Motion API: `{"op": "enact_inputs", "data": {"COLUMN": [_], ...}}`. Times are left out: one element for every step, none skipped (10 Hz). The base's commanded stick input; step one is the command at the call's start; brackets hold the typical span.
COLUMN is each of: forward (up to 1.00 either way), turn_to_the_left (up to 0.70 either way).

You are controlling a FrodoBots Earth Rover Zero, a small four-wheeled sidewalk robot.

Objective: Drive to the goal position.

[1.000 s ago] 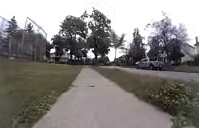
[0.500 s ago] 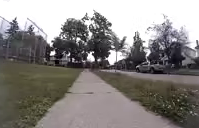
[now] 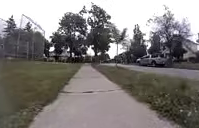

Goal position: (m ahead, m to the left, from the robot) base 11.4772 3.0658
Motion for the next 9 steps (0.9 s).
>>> {"op": "enact_inputs", "data": {"forward": [0.7, 0.7, 0.7, 0.7, 0.7, 0.7, 0.7, 0.7, 0.7], "turn_to_the_left": [0.0, 0.0, 0.0, 0.0, 0.0, 0.0, 0.0, 0.0, 0.0]}}
